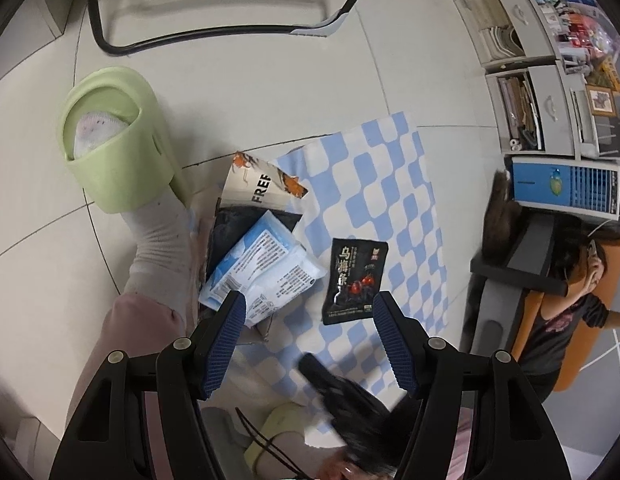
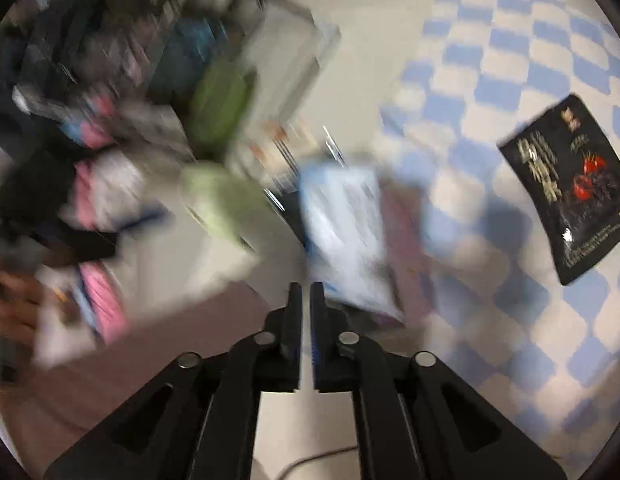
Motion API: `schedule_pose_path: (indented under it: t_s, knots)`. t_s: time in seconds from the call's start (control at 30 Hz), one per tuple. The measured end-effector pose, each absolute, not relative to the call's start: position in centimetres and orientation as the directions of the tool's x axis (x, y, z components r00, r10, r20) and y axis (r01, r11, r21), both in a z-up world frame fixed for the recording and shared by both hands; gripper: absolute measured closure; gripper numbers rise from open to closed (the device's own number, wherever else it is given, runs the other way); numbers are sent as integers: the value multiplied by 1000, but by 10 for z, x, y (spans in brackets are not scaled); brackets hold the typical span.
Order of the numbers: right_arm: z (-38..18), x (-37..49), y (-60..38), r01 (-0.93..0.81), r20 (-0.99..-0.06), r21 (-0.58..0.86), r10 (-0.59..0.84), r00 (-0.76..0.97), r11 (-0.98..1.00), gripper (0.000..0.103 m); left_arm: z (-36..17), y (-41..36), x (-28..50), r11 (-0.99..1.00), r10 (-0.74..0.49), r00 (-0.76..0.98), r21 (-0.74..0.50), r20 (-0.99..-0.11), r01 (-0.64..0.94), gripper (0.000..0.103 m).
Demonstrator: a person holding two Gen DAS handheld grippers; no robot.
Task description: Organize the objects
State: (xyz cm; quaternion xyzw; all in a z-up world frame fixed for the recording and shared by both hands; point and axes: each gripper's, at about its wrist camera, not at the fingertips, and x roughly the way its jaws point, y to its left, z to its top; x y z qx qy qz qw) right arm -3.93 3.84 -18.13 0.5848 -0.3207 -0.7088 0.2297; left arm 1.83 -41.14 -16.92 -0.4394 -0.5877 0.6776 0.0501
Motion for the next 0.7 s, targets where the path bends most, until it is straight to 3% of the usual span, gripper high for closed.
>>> schedule_pose_path:
  t_s: [0.07,0.13,0.33,0.5,0.57,0.63,0.7]
  knots:
    - [-203,-33,31,-32,-731,679,-673,-113,-733,51,-170,-413,19,-304,581,-608,-837,-541,454,38]
    - [-226,-19,27,-22,-763,647,-646,-25,-763,35,-170,-416,19,-300,579,-611,-838,-539,456,38]
    - [-255,25,10,89,-848,530,-525,77,-843,33,-170,-417,16,-299,586,-609,-841,-535,451,38]
    - [-261,60,-56,618,-953,260,-301,39,-742,30,-167,-418,18,-372,558,-593,-813,-581,447,38]
    - [-261,70,-71,718,-960,198,-280,5,-667,25,-166,-419,19,-399,551,-583,-802,-597,444,38]
    - [-264,70,-76,715,-948,252,-316,46,-652,15,-168,-420,22,-401,547,-582,-798,-602,449,38]
    - [-273,62,-70,625,-900,404,-413,140,-668,14,-169,-422,25,-397,545,-583,-798,-603,454,38]
